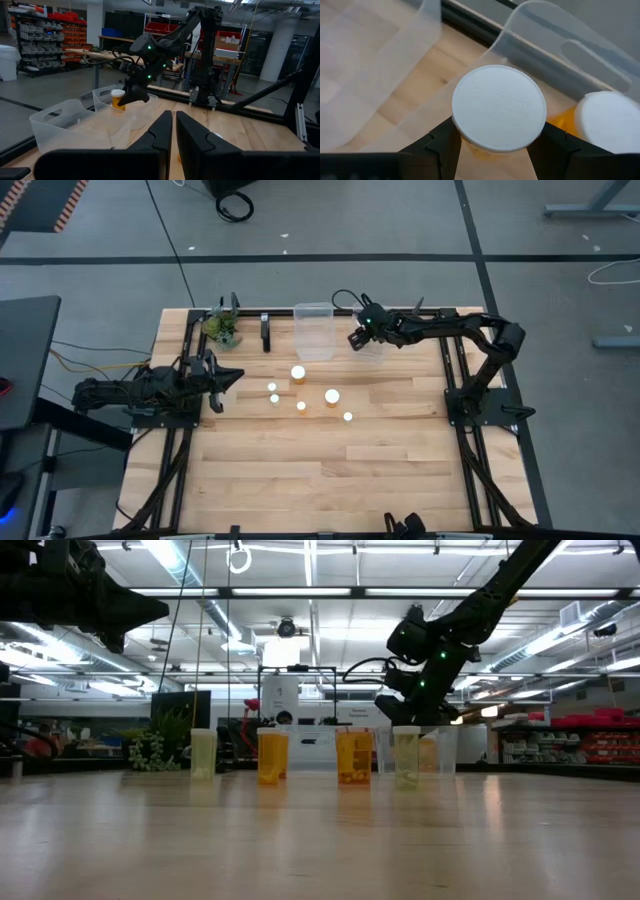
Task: Pick and place medicine bottles into bin by pill shape (circle, oval)
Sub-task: Put the top right big orange pill into the right transparent bin
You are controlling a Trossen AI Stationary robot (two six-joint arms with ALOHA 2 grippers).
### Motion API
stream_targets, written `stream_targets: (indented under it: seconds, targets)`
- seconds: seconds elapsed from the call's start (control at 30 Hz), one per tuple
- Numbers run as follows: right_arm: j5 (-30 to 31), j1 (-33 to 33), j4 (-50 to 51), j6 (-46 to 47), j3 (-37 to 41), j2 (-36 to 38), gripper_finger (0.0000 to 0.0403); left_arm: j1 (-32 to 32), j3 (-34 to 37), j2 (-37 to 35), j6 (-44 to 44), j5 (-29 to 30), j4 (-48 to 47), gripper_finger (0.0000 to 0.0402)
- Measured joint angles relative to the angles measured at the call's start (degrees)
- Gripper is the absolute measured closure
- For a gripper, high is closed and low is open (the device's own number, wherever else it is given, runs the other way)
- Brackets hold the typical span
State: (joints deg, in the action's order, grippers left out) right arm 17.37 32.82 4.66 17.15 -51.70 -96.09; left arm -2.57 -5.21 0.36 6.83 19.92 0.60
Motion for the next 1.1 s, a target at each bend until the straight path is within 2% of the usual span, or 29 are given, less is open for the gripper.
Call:
stream_targets:
  seconds: [0.3, 0.5, 0.73, 1.1]
  targets:
    - [-0.33, -1.61, 1.63, 0.34, -0.03, 0.0, 0.0198, -0.01, 0.0, -0.01, 0.0, 0.0, -0.02, 0.0372]
    - [1.08, 0.27, 2.59, -0.66, -2.24, 0.0, 0.0198, 0.0, 0.0, 0.0, 0.0, -0.02, -0.02, 0.0375]
    - [2.17, -1.24, 3.68, -0.31, -2.29, -0.02, 0.0198, -0.01, 0.02, -0.01, 0.0, -0.01, -0.02, 0.0366]
    - [3.11, -0.31, 3.7, -0.16, -2.29, -0.02, 0.0198, -0.02, 0.0, -0.02, -0.02, 0.0, 0.0, 0.0376]
